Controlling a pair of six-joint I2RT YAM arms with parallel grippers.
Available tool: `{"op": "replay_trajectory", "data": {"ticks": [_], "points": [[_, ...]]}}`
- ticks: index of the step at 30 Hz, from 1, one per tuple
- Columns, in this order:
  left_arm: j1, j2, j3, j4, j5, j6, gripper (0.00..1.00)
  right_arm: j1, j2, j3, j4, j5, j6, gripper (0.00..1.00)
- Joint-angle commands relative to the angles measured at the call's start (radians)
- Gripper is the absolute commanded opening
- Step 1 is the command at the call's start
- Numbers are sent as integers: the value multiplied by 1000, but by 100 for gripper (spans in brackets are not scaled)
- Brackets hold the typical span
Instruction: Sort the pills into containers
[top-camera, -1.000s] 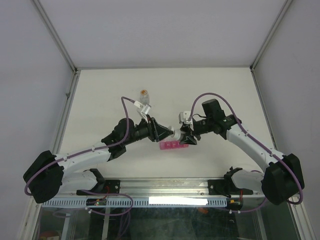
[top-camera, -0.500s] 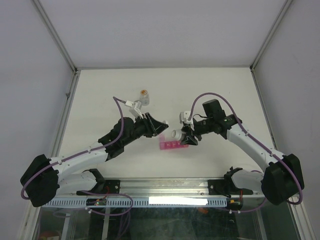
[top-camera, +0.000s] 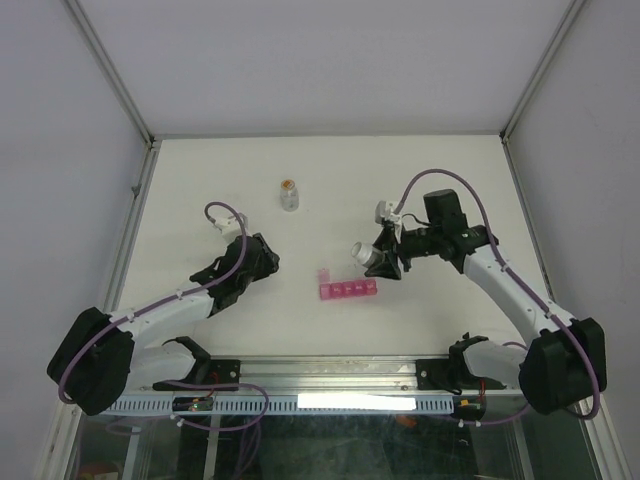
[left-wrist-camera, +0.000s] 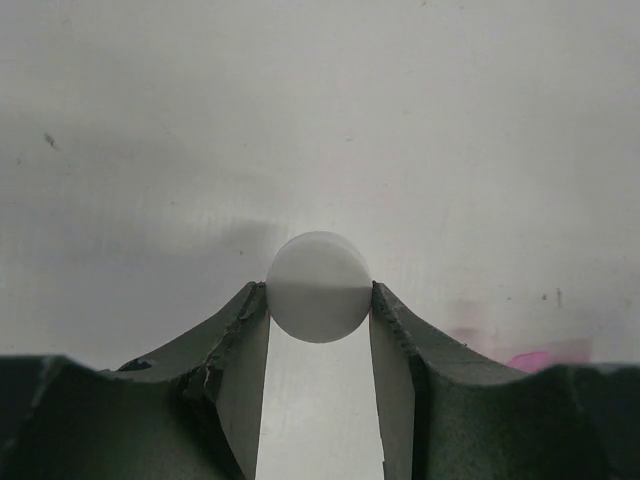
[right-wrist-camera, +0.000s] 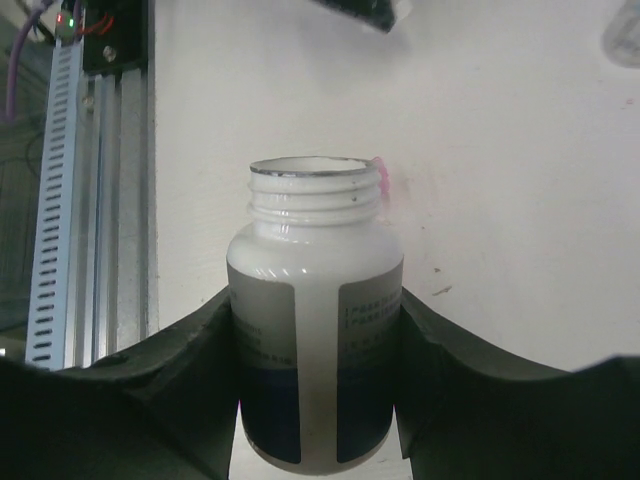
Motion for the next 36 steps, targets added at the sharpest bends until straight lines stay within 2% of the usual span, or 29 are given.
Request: {"op": "replay_trajectory", "data": {"ticks": [1,3,5,8,10,11,12,13,15,16,17,18,19,20,21,22,23,24,25,26,27,28,29,30,33,36], "points": [[11,34,10,-30,-79,-16,33,-69,-108,80,199,-69,261,0],[14,50,12,-47,-92,-30,53,-103,-154,97,337,-35,420,0],[16,59,15,-58,-89,-33,66,-136,-192,129,497,34,594,0],[17,45,16,-79,-82,-39,83,-166,-217,225,650,227,865,0],[17,20,16,-93,-80,-41,87,-183,-184,328,641,243,1018,0],[18,0,16,-99,-75,-41,89,-186,-168,355,678,165,1095,0],[18,-22,16,-105,-65,-39,90,-186,-152,353,795,23,1224,0],[18,-53,16,-111,-45,-33,90,-172,-134,324,1021,-136,1392,0],[17,-136,16,-112,3,-6,92,-118,-107,247,1628,-353,1807,0],[17,-175,12,-106,43,19,93,-110,-111,249,1779,-436,1866,0],[17,-217,-3,-72,120,83,95,-168,-140,295,1572,-471,1668,0],[17,-256,-19,-24,170,128,95,-227,-158,363,1255,-387,1474,0],[18,-296,-45,27,229,160,95,-294,-175,470,760,-133,1142,0],[17,-331,-75,82,286,175,95,-311,-173,513,556,20,1008,0],[17,-358,-98,124,326,179,95,-325,-158,500,590,7,1035,0],[17,-378,-115,158,359,182,96,-323,-147,466,665,-102,1111,0],[17,-391,-123,177,385,183,96,-272,-142,394,874,-219,1251,0],[17,-397,-128,185,404,184,96,-213,-144,292,1248,-317,1471,0],[17,-400,-129,188,414,185,96,-183,-158,207,1378,-362,1496,0],[18,-401,-130,191,426,184,96,-181,-190,163,1243,-354,1369,0],[17,-400,-133,197,436,184,96,-184,-215,183,878,-348,1291,0],[17,-400,-140,207,447,180,97,-161,-219,247,440,-245,670,0],[17,-401,-150,222,456,174,98,-114,-205,290,206,-160,409,0],[18,-402,-162,242,465,167,99,-75,-189,302,59,-93,248,0],[18,-407,-205,298,462,153,99,-5,-147,255,-135,3,21,0],[17,-408,-239,322,420,152,99,76,-110,185,-162,142,-85,0]]}}
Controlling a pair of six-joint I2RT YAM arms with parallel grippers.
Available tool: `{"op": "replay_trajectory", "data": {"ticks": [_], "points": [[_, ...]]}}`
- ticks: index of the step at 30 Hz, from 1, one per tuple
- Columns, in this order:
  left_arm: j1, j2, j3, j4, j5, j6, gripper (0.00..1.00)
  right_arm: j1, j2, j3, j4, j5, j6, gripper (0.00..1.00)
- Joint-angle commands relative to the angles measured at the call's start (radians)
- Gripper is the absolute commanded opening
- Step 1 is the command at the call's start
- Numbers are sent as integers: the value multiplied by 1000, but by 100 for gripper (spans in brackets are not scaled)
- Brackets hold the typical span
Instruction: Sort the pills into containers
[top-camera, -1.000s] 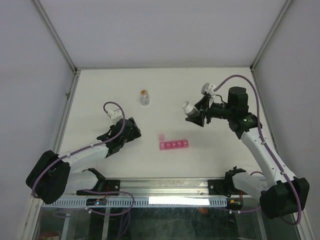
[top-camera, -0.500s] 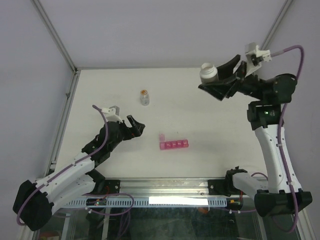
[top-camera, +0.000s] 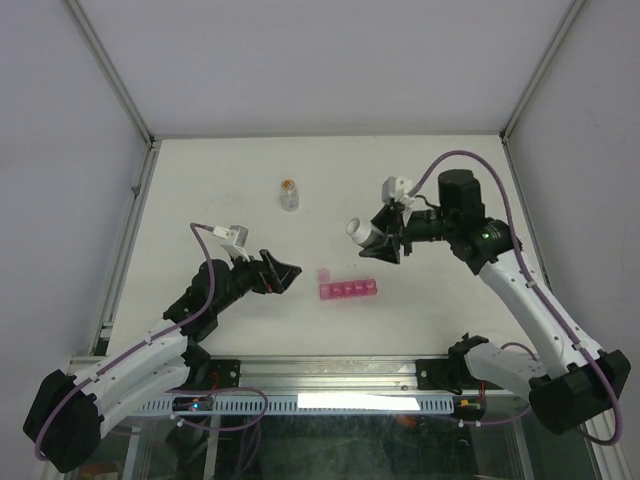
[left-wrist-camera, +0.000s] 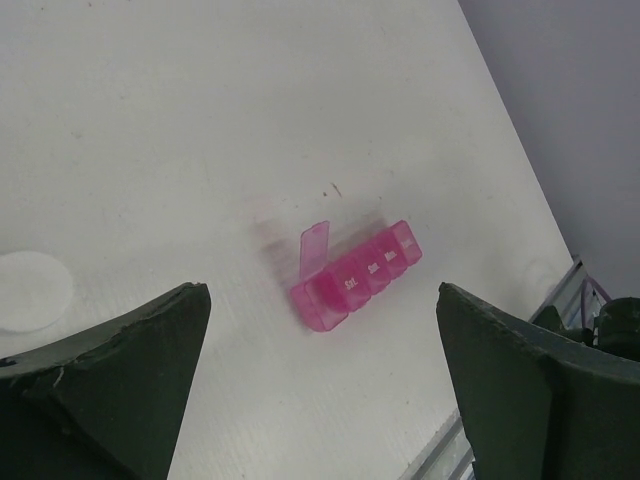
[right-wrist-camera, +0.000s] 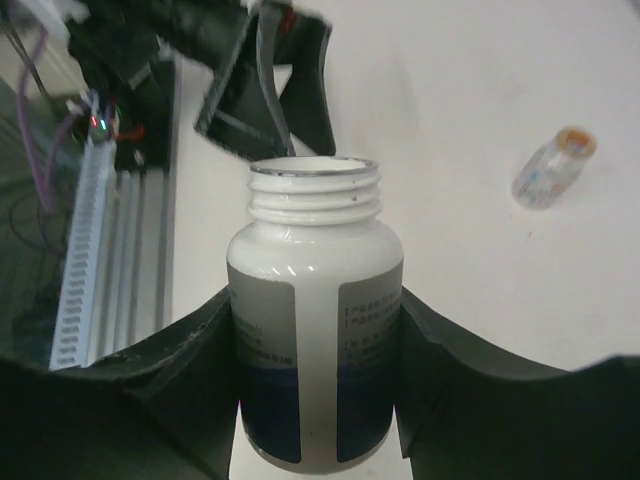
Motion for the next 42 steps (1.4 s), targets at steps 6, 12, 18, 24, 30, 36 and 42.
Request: {"op": "replay_trajectory", "data": {"ticks": [6,12,18,24,30,36,42], "points": [[9,-32,-59,86,-47,20,99,192,208,-80,-308,393,-488,0],[9,-114,-67,-24,-207,4,99,285,348,-60,-279,521,-486,0],[8,-149,-54,-123,-356,-12,99,361,477,-5,-277,635,-463,0],[9,-137,-17,-203,-438,-22,99,403,553,42,-292,711,-460,0],[8,-156,-8,-248,-485,-20,99,453,600,81,-325,781,-454,0],[8,-199,-15,-275,-511,-20,99,496,636,113,-374,849,-455,0],[9,-226,-21,-282,-519,-22,99,532,663,152,-427,922,-448,0]]}}
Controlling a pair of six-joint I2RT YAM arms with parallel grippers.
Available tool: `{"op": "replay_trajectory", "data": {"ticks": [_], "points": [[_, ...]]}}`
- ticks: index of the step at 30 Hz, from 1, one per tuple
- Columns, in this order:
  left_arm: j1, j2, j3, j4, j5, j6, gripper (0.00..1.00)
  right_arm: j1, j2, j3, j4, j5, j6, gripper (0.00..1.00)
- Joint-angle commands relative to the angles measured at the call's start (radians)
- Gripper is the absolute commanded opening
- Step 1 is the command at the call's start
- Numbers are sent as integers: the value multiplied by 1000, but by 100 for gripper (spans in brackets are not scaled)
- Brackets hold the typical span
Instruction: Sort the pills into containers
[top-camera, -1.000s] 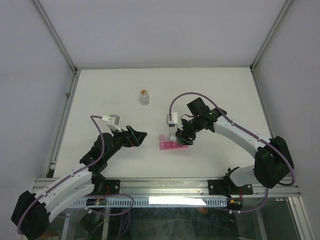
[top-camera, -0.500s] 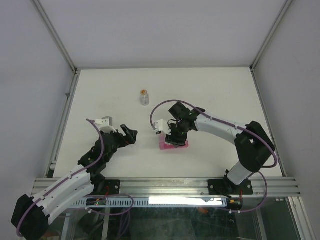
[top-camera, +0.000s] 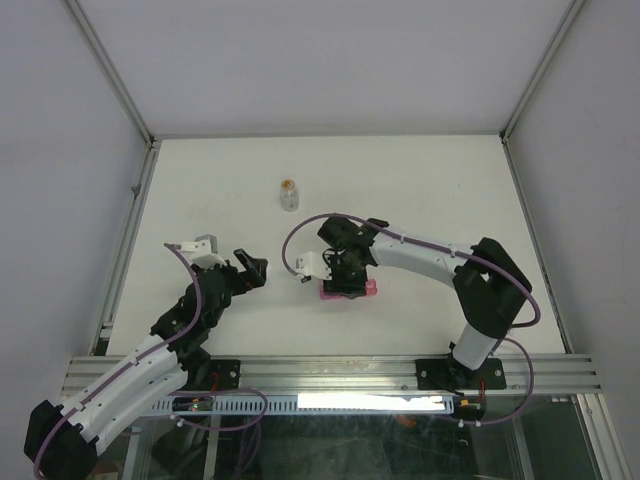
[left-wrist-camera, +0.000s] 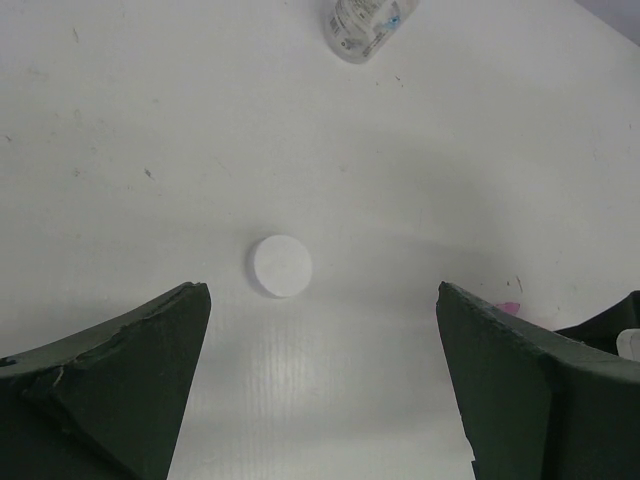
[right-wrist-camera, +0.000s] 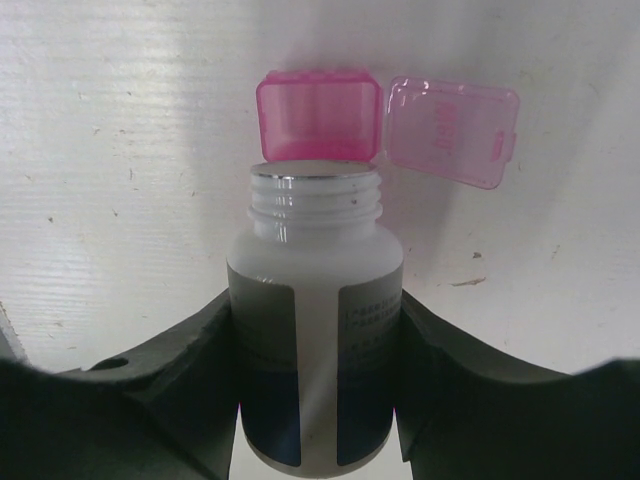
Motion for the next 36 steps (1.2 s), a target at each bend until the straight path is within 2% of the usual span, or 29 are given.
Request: {"op": "replay_trajectory", "data": {"ticks": [1,12,36], "points": [[8,-21,31,4,-31,-8,99,27,17,72,-53,82,9,0],[9,-43,30,-21,-57,-17,99,91,88,157,-140,212,27,0],[8,-93,20,-35,-66,-14,99,157,214,312,-296,367,30,0]]}}
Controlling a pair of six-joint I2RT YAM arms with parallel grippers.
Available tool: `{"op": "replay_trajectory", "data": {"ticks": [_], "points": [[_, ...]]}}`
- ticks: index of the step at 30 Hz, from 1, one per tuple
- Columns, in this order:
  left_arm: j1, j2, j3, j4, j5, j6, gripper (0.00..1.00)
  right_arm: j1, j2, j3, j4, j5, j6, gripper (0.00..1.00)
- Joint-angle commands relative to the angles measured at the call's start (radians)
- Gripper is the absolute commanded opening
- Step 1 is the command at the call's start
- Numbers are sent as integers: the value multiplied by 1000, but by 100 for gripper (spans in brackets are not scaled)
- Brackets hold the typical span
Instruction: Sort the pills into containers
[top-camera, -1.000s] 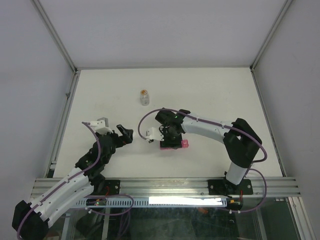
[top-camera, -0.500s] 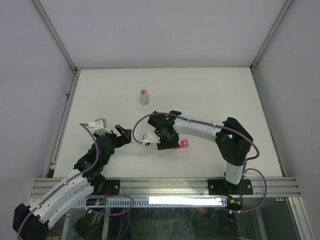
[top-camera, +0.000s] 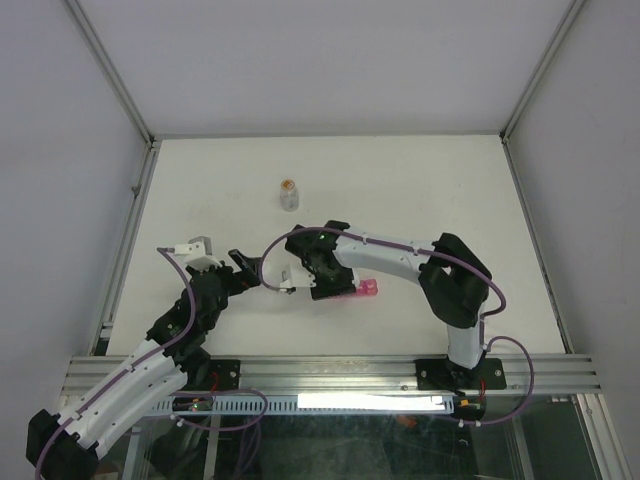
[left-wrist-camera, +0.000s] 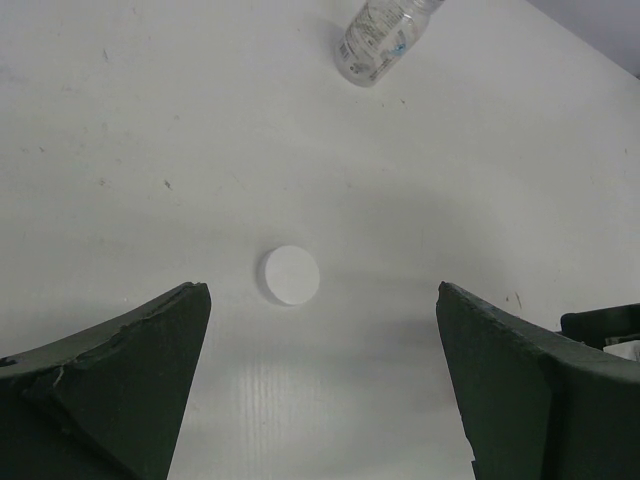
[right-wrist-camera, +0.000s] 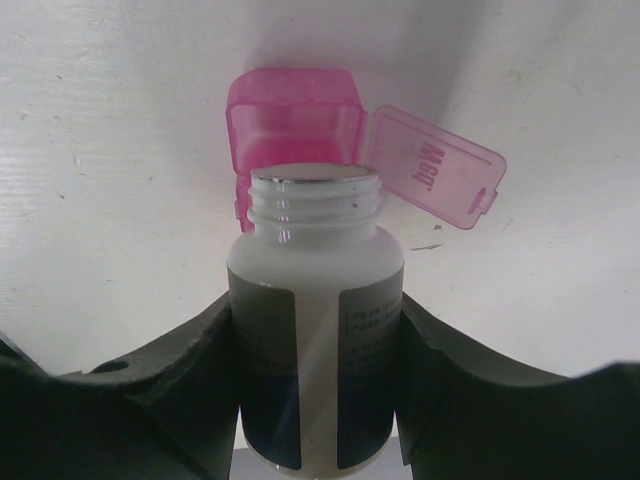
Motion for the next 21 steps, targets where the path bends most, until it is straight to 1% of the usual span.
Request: {"op": "replay_trajectory", "data": {"ticks": [1,9,21], "points": [[9,-19,20,14,-19,-12,99,12,20,59,-56,52,-4,0],[8,-29,19,12,-21,-10,99,23,59,91,-93,87,-5,0],[9,-39,17,11,-18,-10,99,34,66,102,-111,114,-13,0]]}}
